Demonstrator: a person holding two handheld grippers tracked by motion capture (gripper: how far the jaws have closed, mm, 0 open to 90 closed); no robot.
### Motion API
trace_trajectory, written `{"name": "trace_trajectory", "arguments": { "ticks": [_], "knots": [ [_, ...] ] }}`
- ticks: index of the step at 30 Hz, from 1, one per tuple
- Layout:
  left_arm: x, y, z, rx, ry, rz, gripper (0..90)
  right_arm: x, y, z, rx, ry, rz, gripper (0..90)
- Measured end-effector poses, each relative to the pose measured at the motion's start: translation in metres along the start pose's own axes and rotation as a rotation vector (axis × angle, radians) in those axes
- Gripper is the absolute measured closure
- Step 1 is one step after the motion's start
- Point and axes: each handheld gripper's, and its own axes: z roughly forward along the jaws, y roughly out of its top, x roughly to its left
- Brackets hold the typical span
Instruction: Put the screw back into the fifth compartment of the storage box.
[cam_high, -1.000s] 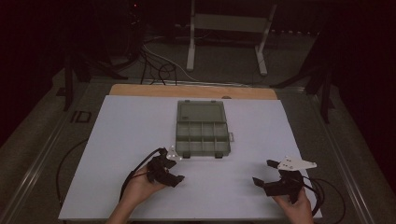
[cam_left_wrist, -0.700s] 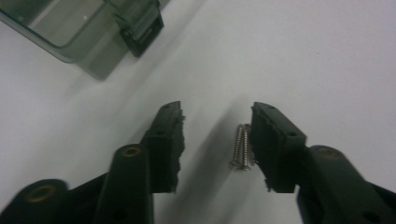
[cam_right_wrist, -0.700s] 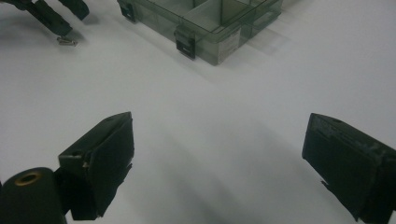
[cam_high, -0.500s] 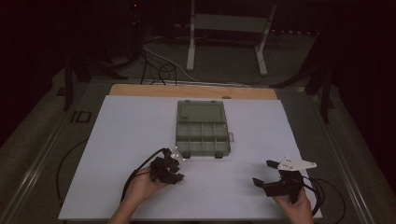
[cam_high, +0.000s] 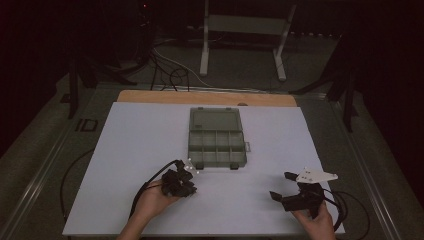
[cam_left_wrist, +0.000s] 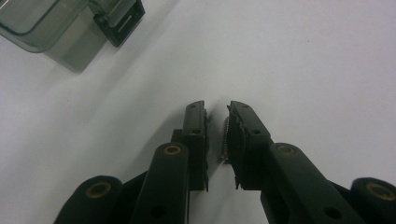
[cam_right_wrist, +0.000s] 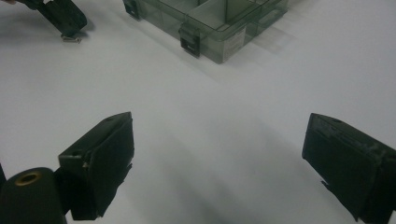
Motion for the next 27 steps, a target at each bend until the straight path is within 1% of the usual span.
{"name": "trace_trajectory", "arguments": {
  "ticks": [2, 3, 6, 8, 12, 15, 17, 23, 27],
  "knots": [
    [-0.0003, 0.0001, 0.0003, 0.002, 0.002, 0.001, 77.4, -0.0001, 0.0000, 0.0001, 0.000, 0.002, 0.002, 8.9],
    [-0.0003, 0.0001, 0.0006, 0.004, 0.002, 0.003, 77.4, -0.0004, -0.0002, 0.0006, -0.002, -0.001, -0.007, 8.9],
    [-0.0005, 0.0001, 0.0017, 0.008, 0.003, 0.004, 78.2, -0.0003, -0.0001, 0.0013, 0.002, 0.000, -0.008, 8.9],
    [-0.0008, 0.0002, 0.0027, 0.012, 0.011, 0.012, 81.1, -0.0001, -0.0001, 0.0010, 0.003, 0.001, -0.008, 8.9],
    [-0.0009, 0.0002, 0.0026, 0.013, 0.019, 0.015, 83.0, -0.0003, -0.0002, 0.0007, 0.000, 0.001, -0.010, 8.9],
    [-0.0011, 0.0002, 0.0027, 0.014, 0.017, 0.015, 87.0, 0.0000, -0.0001, 0.0018, 0.003, 0.006, -0.009, 8.9],
    [-0.0013, 0.0004, 0.0028, 0.015, 0.018, 0.015, 87.0, 0.0000, -0.0001, 0.0022, 0.007, 0.012, -0.011, 8.9],
    [-0.0009, 0.0015, 0.0019, 0.018, 0.015, 0.021, 87.4, 0.0004, 0.0001, 0.0023, 0.011, 0.010, -0.006, 8.9],
    [0.0003, 0.0032, -0.0010, 0.009, 0.014, 0.017, 87.4, 0.0006, 0.0001, 0.0026, 0.011, 0.012, -0.005, 8.9]
  ]
}}
